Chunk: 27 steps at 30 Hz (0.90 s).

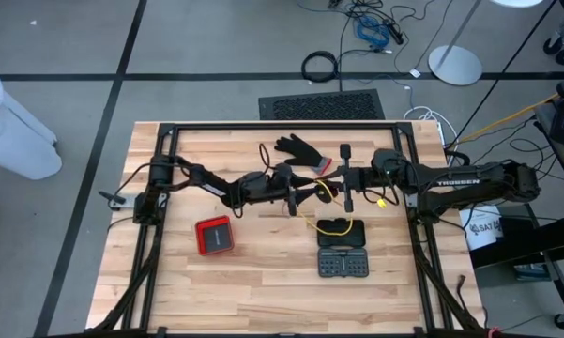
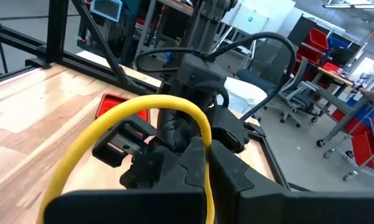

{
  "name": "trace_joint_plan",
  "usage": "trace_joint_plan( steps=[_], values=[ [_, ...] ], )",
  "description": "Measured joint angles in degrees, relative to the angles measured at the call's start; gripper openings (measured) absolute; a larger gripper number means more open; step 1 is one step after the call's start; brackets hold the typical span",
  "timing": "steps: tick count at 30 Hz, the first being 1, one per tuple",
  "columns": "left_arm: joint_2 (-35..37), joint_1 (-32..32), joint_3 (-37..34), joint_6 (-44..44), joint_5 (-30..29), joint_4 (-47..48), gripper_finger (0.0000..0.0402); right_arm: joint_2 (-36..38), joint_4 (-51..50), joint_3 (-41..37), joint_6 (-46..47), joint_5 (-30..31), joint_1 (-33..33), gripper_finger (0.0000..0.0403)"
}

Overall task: Coil cords
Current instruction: Uncoil the yellow wire from the spool

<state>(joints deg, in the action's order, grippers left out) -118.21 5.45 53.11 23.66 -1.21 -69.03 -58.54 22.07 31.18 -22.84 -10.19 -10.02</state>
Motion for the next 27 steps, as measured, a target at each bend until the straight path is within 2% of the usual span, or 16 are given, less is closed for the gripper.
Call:
trace_joint_plan(
  steps=[2,5,12,19,27],
  values=[
    [0.0,0.2,0.2,-0.5,1.1,0.4,0.0209,0.0,0.0,0.0,-0.1,0.0,0.0,0.0000],
    [0.0,0.4,0.8,-2.7,6.3,0.3,0.0196,0.0,0.0,0.0,-0.4,0.0,0.0,0.0000],
    [0.0,0.3,2.6,-4.4,11.1,0.6,0.0088,0.0,0.4,0.0,-0.3,-0.1,0.0,0.0000],
    [0.0,0.3,3.0,-7.6,13.4,0.5,0.0011,0.0,0.3,0.0,0.7,-0.1,0.0,0.0000],
    [0.0,0.8,3.0,-9.9,19.3,0.4,0.0004,0.0,-2.0,0.0,2.8,-0.1,0.0,0.0003]
  ],
)
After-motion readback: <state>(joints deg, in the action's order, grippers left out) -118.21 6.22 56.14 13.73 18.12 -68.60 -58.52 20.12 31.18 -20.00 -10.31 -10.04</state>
